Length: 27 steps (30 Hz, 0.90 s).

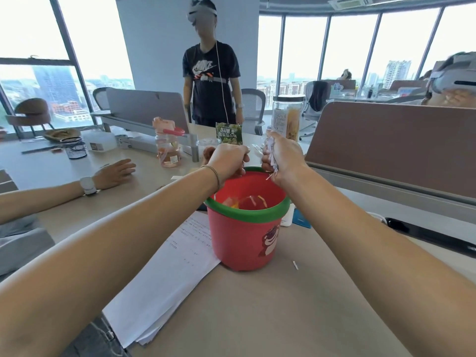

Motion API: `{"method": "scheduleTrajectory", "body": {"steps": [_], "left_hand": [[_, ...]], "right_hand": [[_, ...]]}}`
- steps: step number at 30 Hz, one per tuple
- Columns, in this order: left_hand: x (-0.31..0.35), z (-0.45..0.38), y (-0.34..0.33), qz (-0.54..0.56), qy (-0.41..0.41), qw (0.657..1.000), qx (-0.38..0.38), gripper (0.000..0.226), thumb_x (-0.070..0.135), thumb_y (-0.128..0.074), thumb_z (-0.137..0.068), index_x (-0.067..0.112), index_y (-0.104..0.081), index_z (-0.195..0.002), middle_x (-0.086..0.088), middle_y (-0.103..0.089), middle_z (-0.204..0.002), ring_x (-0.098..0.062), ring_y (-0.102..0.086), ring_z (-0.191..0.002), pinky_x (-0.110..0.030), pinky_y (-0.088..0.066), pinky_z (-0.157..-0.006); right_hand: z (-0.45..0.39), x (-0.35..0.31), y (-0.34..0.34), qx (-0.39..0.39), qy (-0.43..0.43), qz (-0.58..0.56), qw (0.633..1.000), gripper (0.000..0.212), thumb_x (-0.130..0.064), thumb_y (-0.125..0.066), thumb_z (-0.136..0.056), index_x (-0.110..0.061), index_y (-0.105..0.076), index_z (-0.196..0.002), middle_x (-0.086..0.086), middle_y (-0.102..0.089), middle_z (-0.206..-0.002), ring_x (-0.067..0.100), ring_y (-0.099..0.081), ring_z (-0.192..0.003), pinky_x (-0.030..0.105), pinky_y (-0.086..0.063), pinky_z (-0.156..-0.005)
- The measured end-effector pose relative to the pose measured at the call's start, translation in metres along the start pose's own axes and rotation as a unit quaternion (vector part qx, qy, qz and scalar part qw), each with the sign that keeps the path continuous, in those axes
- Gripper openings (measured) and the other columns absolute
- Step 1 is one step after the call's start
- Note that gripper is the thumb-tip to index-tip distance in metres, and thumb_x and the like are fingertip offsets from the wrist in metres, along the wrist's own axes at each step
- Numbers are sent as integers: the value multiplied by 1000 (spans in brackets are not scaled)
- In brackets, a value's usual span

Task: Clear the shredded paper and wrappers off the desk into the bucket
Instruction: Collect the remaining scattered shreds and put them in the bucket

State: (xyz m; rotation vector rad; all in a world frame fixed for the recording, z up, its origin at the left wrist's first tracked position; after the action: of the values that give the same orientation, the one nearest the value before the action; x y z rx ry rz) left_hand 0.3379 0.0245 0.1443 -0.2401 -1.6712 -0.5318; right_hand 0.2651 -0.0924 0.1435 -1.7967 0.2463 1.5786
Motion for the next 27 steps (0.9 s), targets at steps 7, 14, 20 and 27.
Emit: {"method": "scheduleTrajectory", "body": {"steps": [7,14,20,27], "left_hand": [[17,18,8,-164,-135,977,32,37,29,-55,-94,20,-60,-58,3,-47,-49,-9,-41,-42,-18,-37,-46],[13,24,19,-34,-61,996,47,40,29,-52,-95,17,-53,-56,5,-40,-46,-12,-34,-38,-22,-29,-45],[18,23,24,-45,-51,996,51,43,26,-47,-100,13,-57,-61,8,-44,-40,-10,-39,-39,-20,-35,-46],[14,26,22,-74,-67,994,41,33,20,-48,-94,15,-63,-65,-2,-52,-54,-16,-43,-47,-27,-39,-56]], "right_hand": [[7,-4,1,-3,21,27,999,34,-33,-57,-101,-12,-55,-75,3,-43,-54,14,-32,-36,28,-26,-41],[17,-3,-10,-8,37,8,999,48,-37,-47,-105,-16,-47,-62,3,-39,-52,18,-31,-42,31,-24,-44],[9,-4,-12,12,59,56,997,44,-26,-49,-105,-13,-47,-64,4,-39,-49,19,-36,-40,31,-30,-43],[19,0,-18,-88,36,185,978,66,-42,-29,-108,-3,-62,-67,15,-68,-62,24,-65,-59,34,-49,-69]]}}
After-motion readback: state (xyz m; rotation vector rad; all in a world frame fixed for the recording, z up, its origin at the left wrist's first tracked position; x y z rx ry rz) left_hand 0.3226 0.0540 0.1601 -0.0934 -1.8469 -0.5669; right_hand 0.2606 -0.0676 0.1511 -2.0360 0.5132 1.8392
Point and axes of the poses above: each hand's wrist, its own z-axis away from the middle knuckle, its own y-axis out of the back of the hand, x = y × z, the point moved 7 cm from there along -z, towards the middle knuckle
